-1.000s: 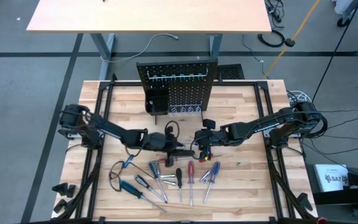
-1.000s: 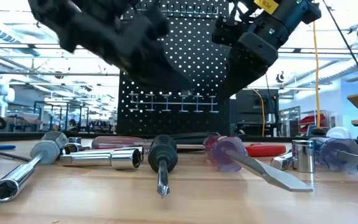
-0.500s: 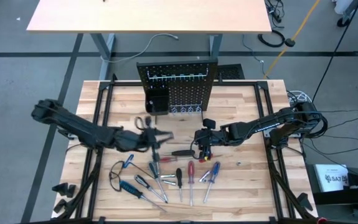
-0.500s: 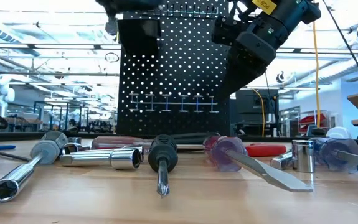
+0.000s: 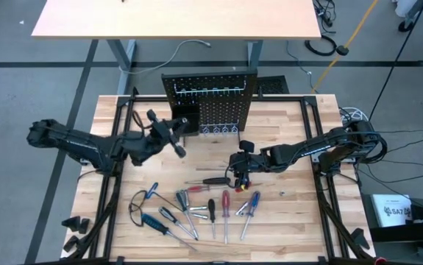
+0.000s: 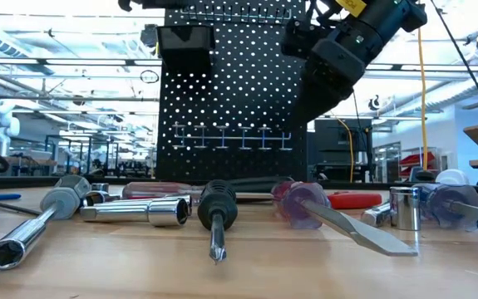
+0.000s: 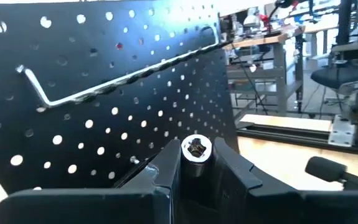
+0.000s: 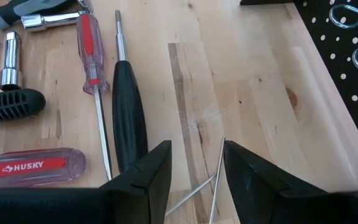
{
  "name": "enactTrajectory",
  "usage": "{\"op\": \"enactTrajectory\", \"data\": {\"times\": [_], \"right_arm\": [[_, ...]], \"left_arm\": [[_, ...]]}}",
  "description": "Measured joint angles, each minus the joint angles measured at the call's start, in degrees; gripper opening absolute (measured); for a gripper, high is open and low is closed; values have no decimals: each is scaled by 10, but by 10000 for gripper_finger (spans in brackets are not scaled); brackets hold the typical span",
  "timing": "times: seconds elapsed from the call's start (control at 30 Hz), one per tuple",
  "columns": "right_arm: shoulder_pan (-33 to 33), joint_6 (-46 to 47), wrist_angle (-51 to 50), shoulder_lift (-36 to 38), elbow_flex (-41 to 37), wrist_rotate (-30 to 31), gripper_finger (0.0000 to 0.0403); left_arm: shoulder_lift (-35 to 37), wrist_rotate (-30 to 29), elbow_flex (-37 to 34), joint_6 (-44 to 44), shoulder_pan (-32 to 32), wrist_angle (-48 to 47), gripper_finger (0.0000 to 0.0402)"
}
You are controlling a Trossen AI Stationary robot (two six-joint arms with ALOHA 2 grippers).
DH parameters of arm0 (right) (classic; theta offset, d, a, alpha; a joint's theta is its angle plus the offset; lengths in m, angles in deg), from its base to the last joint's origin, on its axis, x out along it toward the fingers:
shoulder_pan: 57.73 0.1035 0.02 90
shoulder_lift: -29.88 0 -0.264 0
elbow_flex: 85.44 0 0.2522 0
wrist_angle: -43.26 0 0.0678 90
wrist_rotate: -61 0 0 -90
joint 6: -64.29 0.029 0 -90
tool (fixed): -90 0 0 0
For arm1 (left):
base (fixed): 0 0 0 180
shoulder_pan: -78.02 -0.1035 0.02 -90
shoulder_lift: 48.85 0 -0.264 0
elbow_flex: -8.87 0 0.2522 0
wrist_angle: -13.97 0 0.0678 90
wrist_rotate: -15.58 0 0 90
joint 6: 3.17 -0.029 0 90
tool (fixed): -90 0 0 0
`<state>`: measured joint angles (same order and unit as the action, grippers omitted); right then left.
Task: Hang tools onto peg board
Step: Put the socket into the black bin on the pegboard
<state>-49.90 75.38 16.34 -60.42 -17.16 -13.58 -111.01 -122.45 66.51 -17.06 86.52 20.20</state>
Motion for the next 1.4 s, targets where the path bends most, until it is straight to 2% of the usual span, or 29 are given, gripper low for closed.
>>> {"op": "enactTrajectory", "data": {"times": [0.7,1.13,1.4], "right_arm": [[0,-2,3,0,0,0,137],[0,-2,5,0,0,-1,137],[0,-2,5,0,0,-3,137]], "left_arm": [[-2,2,0,1,-14,-16,73],[-3,-11,0,15,-14,-12,151],[30,-19,29,11,14,-47,159]]}}
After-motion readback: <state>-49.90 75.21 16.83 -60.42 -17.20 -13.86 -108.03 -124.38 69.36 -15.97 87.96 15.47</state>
